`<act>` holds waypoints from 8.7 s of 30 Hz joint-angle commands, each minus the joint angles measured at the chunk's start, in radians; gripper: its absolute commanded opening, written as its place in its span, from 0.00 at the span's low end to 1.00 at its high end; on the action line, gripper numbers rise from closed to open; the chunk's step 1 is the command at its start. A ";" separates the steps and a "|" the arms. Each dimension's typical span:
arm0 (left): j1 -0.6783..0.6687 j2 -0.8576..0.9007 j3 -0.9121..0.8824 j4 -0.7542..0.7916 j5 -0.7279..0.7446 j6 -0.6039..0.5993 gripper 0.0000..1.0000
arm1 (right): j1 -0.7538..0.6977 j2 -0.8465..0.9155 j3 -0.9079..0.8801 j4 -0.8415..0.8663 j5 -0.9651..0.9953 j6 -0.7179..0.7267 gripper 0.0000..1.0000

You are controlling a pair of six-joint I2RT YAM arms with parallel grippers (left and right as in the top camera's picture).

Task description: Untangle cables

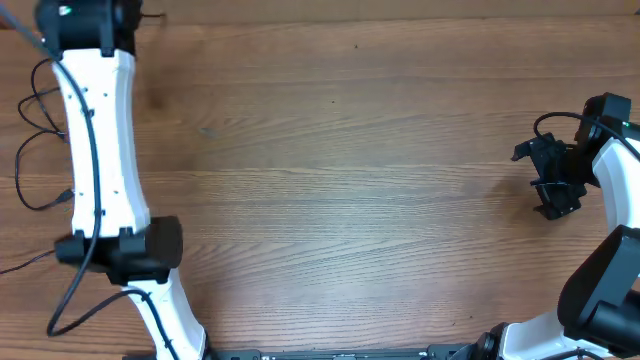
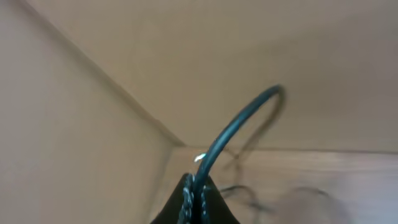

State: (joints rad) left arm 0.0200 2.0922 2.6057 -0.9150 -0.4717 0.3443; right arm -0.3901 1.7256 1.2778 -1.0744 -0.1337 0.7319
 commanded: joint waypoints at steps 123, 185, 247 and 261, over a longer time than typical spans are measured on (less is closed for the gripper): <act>-0.006 -2.089 -2.298 0.509 0.551 -0.546 0.99 | 0.003 -0.003 0.025 0.060 -0.002 -0.004 1.00; -0.014 -2.088 -2.585 0.811 0.550 -0.366 1.00 | 0.370 -1.027 -0.307 0.478 0.318 -0.149 1.00; -0.014 -2.088 -2.585 0.811 0.549 -0.366 1.00 | 0.435 -1.723 -1.270 0.991 0.150 -0.655 1.00; -0.014 -2.088 -2.585 0.811 0.549 -0.366 1.00 | 0.435 -1.723 -1.270 0.991 0.150 -0.655 1.00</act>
State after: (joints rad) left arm 0.0124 0.0132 0.0261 -0.1043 0.0719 -0.0441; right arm 0.0399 0.0135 0.0185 -0.0895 0.0227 0.0814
